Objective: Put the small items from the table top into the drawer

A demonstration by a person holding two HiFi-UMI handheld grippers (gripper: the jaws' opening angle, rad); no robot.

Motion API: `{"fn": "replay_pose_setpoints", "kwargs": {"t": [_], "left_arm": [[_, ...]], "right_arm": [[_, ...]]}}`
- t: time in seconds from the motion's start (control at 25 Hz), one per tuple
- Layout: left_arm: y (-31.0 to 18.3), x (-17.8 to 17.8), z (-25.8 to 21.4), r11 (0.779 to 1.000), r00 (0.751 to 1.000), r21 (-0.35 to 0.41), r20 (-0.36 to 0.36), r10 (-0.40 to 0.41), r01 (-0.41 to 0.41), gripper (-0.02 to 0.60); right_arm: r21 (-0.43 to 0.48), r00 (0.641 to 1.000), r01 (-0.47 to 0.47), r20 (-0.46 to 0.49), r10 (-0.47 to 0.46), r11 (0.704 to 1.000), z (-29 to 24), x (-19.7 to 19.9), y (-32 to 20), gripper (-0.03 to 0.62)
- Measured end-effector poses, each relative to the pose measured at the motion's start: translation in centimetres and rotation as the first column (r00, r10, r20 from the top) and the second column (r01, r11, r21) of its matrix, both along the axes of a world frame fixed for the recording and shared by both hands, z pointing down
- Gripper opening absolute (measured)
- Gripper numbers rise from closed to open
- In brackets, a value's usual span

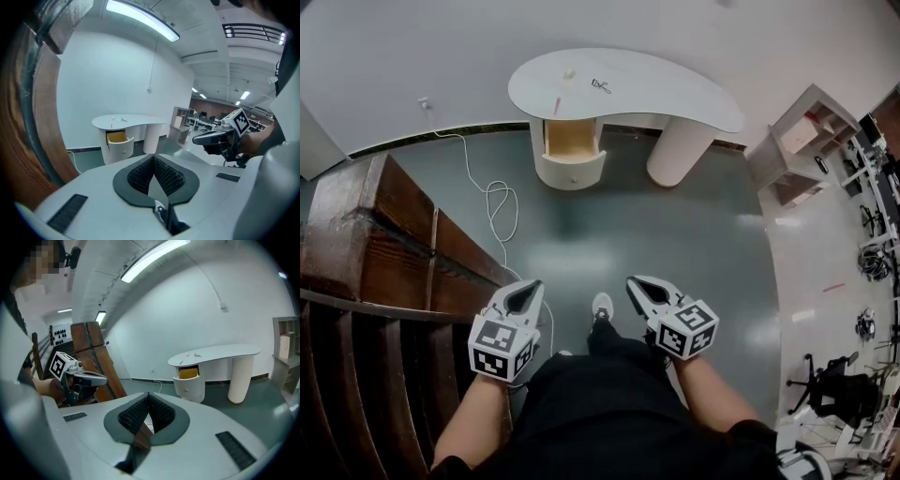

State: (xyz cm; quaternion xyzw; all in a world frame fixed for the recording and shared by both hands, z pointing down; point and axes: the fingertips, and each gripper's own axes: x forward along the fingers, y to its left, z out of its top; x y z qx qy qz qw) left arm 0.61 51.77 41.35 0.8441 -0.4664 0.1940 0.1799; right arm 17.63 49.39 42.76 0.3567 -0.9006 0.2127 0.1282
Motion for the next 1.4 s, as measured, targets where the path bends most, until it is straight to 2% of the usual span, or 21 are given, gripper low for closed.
{"fn": "replay_pose_setpoints", "kwargs": {"t": [0.16,0.4,0.6,0.88,1.0,1.16,1.4], "left_arm": [[-3.6,0.7,0.1,1.0,1.0,-0.012,0.01,-0.003,0.003,0.015],[-11.4,1.8,-1.2,0.999,0.999,0.002,-0.031,-0.042,0.043,0.015],[-16.2,3.3,-2.3,0.998,0.998,0.026,-0.008,-0.06,0.06,0.015],[-23.0,6.6,-1.9,0.998,0.998,0.006,-0.006,-0.057,0.057,0.015],[-24.5,7.7,-1.7,0.999,0.998,-0.003,0.006,-0.054,0.054,0.015],[-25.3,7.5,-0.7,0.996,0.996,-0.033,0.017,-0.083,0.084,0.015],[-27.0,6.8,-0.4,0.993,0.994,-0.046,0.012,-0.108,0.109,0.015]], "right_arm": [[-0.002,1.0,0.022,0.015,-0.022,1.0,-0.1,-0.3,-4.8,0.0],[0.034,0.998,0.062,0.014,-0.062,0.998,-1.3,-0.3,-12.4,0.0],[0.052,0.996,0.091,0.017,-0.092,0.994,-1.8,0.9,-17.1,0.0],[0.034,0.992,0.124,0.03,-0.125,0.992,-1.1,2.8,-22.5,0.0],[0.026,0.99,0.135,0.033,-0.136,0.99,-0.6,3.9,-24.1,0.0],[0.011,0.99,0.134,0.039,-0.134,0.991,0.3,4.6,-26.0,0.0],[0.005,0.988,0.151,0.043,-0.152,0.988,0.4,3.8,-28.3,0.0]]}}
